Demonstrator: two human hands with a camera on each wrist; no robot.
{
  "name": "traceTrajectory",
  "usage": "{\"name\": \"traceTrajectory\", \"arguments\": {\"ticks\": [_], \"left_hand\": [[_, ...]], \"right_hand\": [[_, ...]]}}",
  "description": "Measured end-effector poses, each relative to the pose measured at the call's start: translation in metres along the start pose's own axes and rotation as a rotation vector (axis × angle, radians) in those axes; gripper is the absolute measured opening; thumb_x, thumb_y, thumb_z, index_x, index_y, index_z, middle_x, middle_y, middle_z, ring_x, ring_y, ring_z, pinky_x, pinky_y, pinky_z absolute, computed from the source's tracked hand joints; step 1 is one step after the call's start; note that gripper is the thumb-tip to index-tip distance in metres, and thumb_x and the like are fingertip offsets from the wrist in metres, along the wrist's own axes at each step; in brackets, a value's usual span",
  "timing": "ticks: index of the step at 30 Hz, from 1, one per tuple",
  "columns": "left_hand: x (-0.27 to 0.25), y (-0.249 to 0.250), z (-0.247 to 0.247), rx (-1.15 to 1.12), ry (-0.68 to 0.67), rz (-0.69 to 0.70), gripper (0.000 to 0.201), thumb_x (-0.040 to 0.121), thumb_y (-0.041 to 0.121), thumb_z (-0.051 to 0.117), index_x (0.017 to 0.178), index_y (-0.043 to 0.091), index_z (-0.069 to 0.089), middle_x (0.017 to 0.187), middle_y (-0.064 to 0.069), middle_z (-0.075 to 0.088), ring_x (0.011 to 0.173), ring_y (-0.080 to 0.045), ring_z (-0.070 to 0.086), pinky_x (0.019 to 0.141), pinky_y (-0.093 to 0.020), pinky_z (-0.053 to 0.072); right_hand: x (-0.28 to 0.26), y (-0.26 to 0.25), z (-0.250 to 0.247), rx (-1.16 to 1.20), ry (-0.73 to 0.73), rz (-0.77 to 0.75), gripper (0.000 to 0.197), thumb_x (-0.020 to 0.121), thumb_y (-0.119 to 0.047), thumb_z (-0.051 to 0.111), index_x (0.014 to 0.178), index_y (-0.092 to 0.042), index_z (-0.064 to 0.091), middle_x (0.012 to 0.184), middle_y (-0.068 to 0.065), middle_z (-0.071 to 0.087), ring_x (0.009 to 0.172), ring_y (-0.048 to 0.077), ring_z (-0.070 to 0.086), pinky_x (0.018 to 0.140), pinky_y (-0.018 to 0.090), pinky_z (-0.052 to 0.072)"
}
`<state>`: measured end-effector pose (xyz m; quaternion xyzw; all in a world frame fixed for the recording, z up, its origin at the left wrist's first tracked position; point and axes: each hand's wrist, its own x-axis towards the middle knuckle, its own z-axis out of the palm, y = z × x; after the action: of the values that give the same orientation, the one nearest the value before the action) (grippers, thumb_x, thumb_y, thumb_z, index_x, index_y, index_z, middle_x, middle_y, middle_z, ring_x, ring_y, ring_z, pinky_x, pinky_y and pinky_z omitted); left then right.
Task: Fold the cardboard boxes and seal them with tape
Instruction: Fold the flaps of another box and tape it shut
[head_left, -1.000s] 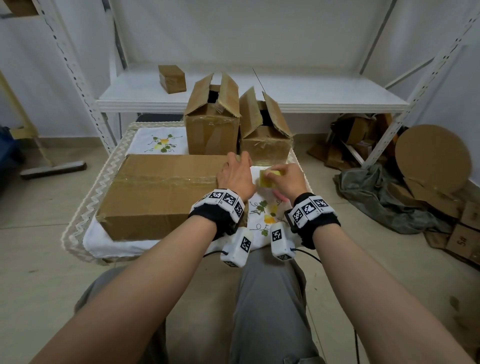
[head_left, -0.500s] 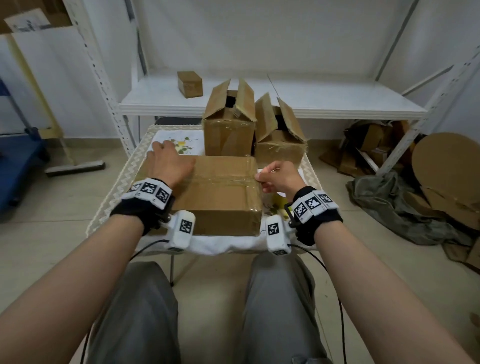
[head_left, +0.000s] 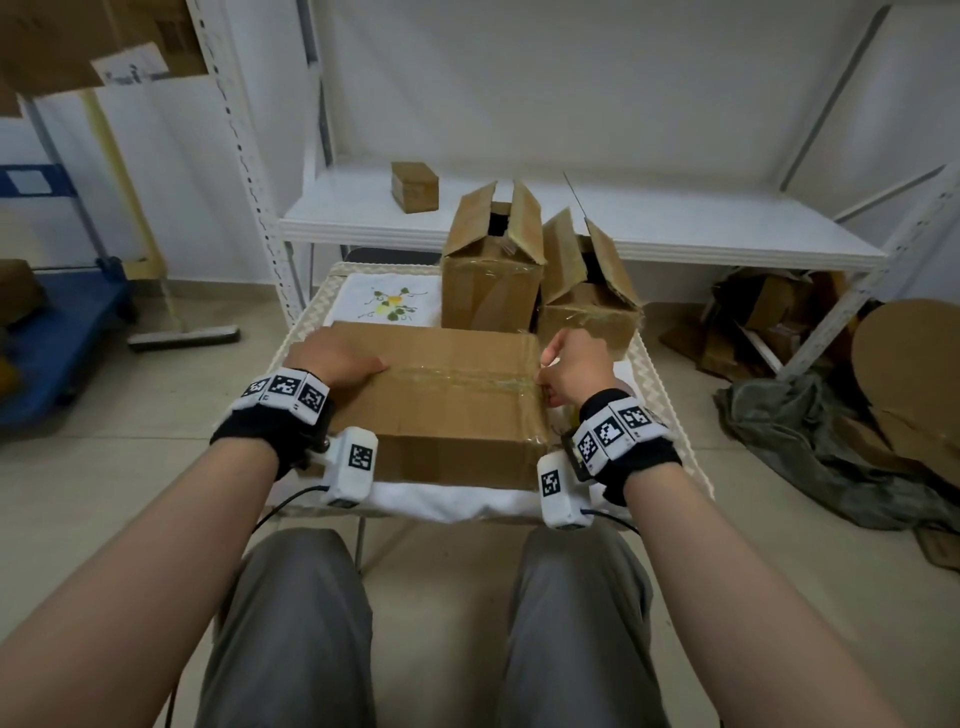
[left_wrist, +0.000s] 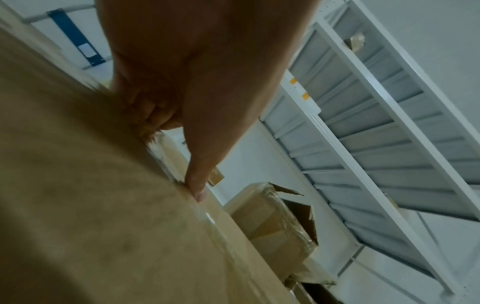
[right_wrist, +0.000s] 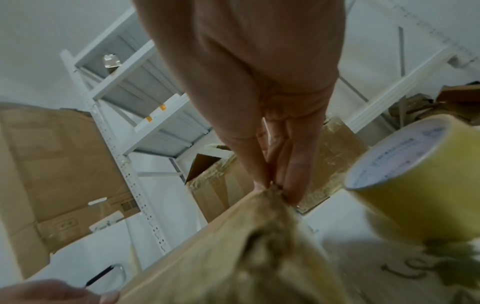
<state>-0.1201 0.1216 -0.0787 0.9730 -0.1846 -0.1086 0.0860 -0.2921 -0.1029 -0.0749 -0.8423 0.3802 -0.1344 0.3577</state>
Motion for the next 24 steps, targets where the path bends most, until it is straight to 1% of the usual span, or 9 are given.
{"name": "traceTrajectory", "arguments": {"ticks": [4,7,9,12,16,18,20,22,24], "left_hand": [[-0.008,-0.005,-0.005,0.01,-0.054,0.038,0.063,0.093,0.064,0.05,0.129,0.014,0.061,0.135,-0.012,0.059,0.121,-0.032,0.055,0.097,-0.04,0.042],[-0.008,-0.006,-0.009,0.0,-0.091,0.034,0.069,0.093,0.069,0.044,0.126,0.011,0.063,0.139,-0.014,0.056,0.124,-0.034,0.053,0.105,-0.043,0.041],[-0.01,-0.005,-0.011,-0.024,-0.1,0.029,0.071,0.093,0.069,0.044,0.126,0.008,0.061,0.14,-0.016,0.055,0.125,-0.035,0.052,0.106,-0.044,0.04],[-0.013,-0.005,-0.006,-0.074,-0.08,0.009,0.073,0.095,0.062,0.048,0.142,0.007,0.049,0.147,-0.018,0.047,0.131,-0.036,0.049,0.109,-0.043,0.04],[-0.008,-0.006,0.002,-0.183,-0.054,-0.043,0.085,0.09,0.064,0.055,0.149,0.005,0.037,0.151,-0.021,0.04,0.133,-0.038,0.046,0.111,-0.047,0.04],[-0.011,-0.007,-0.001,-0.243,-0.064,-0.059,0.083,0.095,0.057,0.055,0.152,0.002,0.029,0.155,-0.02,0.034,0.139,-0.037,0.04,0.114,-0.043,0.035],[-0.018,-0.008,-0.005,-0.342,-0.092,-0.12,0.093,0.092,0.059,0.059,0.154,0.001,0.021,0.158,-0.018,0.03,0.142,-0.036,0.036,0.115,-0.041,0.033],[-0.014,-0.017,-0.002,-0.465,-0.079,-0.163,0.108,0.078,0.071,0.067,0.153,0.004,0.027,0.153,-0.016,0.041,0.135,-0.035,0.046,0.112,-0.042,0.04],[-0.01,-0.029,-0.002,-0.552,-0.068,-0.167,0.124,0.054,0.087,0.07,0.145,0.008,0.042,0.142,-0.013,0.054,0.123,-0.034,0.057,0.105,-0.044,0.047]], "right_hand": [[-0.001,0.0,0.009,-0.154,0.07,-0.085,0.004,0.091,-0.011,0.063,0.094,-0.013,0.065,0.106,0.017,0.066,0.094,0.04,0.068,0.083,0.05,0.059],[-0.008,0.0,0.002,-0.176,0.03,-0.093,0.01,0.09,-0.009,0.066,0.083,-0.015,0.063,0.1,0.016,0.07,0.089,0.037,0.07,0.082,0.049,0.059],[-0.01,0.002,-0.006,-0.102,-0.014,-0.068,0.021,0.087,-0.004,0.072,0.076,-0.017,0.059,0.092,0.015,0.07,0.082,0.034,0.073,0.075,0.048,0.062],[-0.01,0.009,-0.015,0.093,-0.102,0.027,0.021,0.087,-0.001,0.075,0.086,-0.011,0.057,0.084,0.014,0.068,0.063,0.026,0.071,0.061,0.04,0.064],[-0.013,0.015,-0.017,0.359,-0.247,0.165,0.019,0.097,-0.002,0.064,0.097,-0.009,0.047,0.084,0.018,0.06,0.058,0.027,0.061,0.037,0.032,0.053],[-0.011,0.014,-0.016,0.392,-0.38,0.227,0.014,0.103,-0.009,0.055,0.093,-0.009,0.045,0.087,0.022,0.058,0.064,0.031,0.061,0.044,0.036,0.055],[-0.012,0.015,-0.016,0.366,-0.473,0.265,0.018,0.106,-0.021,0.05,0.103,-0.004,0.05,0.09,0.023,0.06,0.072,0.033,0.063,0.064,0.044,0.059],[-0.013,0.018,-0.015,0.375,-0.487,0.29,0.039,0.105,-0.037,0.05,0.122,-0.002,0.05,0.091,0.02,0.061,0.079,0.035,0.065,0.075,0.045,0.057],[-0.016,0.02,-0.017,0.394,-0.511,0.295,0.054,0.1,-0.051,0.055,0.131,-0.007,0.049,0.093,0.018,0.062,0.081,0.034,0.065,0.076,0.042,0.055]]}}
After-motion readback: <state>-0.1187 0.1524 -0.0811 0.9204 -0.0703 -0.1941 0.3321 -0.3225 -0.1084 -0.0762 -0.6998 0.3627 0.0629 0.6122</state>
